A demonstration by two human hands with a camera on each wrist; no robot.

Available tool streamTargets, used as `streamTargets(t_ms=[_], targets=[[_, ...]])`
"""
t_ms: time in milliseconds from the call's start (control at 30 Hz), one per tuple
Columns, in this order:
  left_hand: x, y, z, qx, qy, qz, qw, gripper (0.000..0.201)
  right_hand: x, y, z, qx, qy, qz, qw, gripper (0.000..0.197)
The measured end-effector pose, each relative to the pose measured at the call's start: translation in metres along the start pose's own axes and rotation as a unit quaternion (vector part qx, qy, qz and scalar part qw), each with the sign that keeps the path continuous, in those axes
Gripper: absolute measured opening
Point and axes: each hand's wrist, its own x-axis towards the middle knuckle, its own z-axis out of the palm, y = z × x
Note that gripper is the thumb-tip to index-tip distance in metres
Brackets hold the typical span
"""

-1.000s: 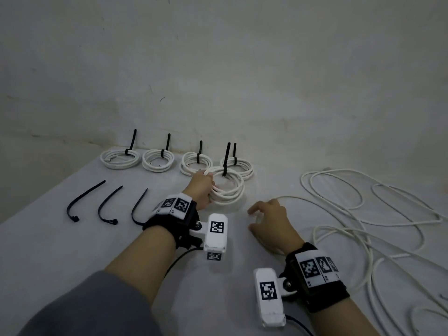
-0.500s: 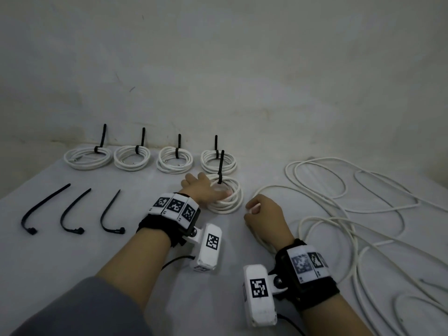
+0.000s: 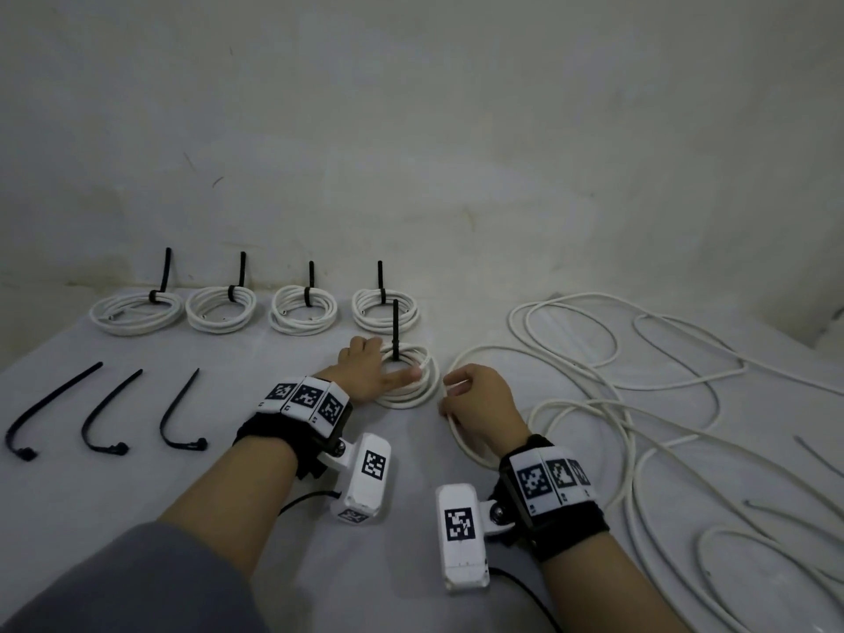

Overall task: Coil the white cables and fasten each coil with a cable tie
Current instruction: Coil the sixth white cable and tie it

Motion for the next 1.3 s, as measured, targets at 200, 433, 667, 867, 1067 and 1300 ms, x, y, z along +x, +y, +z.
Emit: streamTargets(t_ms=[200, 433, 667, 867, 1067, 1300], targets=[[0.001, 0.004, -0.002, 0.014, 0.012, 0.003, 1.000, 0.086, -0.006, -0.005, -0.003, 0.019, 0.001, -0.020, 1.000, 0.025], [-0.021, 0.046, -0.010, -0.061, 0.112, 0.201, 0.971, 0.036, -0.021, -0.021, -0.081, -0.078, -0.007, -0.124, 0.989, 0.014], [-0.054, 0.123, 0.018, -0.054, -0.009, 0.331, 0.942, 0.021, -0.038, 0.058, -0.209, -0.280, -0.007, -0.060, 0.958, 0.021], [-0.056, 0.172, 0.047, -0.036, -0.046, 0.353, 0.934, 0.018, -0.046, 0.138, -0.268, -0.427, -0.064, 0.135, 0.892, 0.037], [-0.049, 0.210, 0.069, -0.016, -0.054, 0.364, 0.930, 0.024, -0.047, 0.140, -0.282, -0.373, -0.021, 0.043, 0.927, 0.011], [-0.046, 0.245, 0.071, -0.036, -0.026, 0.384, 0.922, 0.025, -0.076, 0.064, -0.300, -0.255, 0.081, -0.204, 0.942, 0.010]])
